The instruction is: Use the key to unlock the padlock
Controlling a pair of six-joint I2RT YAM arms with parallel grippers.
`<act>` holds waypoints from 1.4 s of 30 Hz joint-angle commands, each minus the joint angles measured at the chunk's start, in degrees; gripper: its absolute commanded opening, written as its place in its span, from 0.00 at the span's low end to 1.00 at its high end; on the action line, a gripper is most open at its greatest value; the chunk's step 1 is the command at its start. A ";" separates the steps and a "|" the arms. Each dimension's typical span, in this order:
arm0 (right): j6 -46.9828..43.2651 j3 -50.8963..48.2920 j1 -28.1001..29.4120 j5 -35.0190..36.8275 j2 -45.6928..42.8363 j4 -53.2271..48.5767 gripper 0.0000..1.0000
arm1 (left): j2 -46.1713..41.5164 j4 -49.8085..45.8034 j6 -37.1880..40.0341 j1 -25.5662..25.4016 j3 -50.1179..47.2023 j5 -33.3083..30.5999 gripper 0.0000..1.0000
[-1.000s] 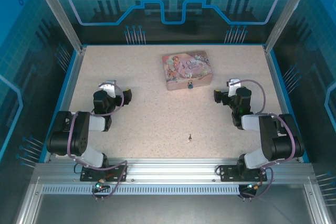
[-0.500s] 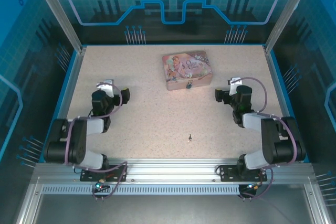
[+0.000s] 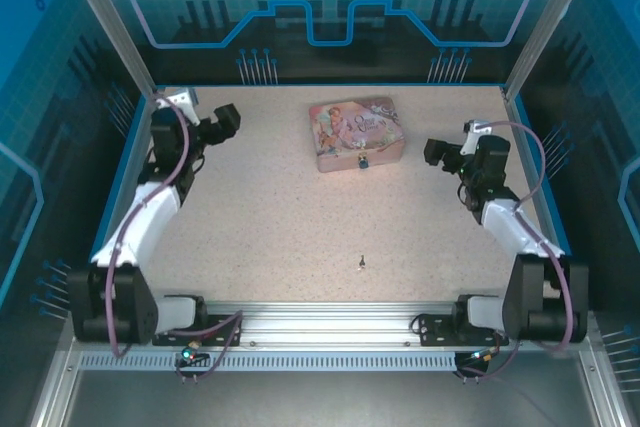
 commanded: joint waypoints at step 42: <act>14.06 15.82 17.60 -23.16 25.68 -1.44 0.97 | 36.33 -2.68 -14.92 -18.66 17.41 18.58 0.87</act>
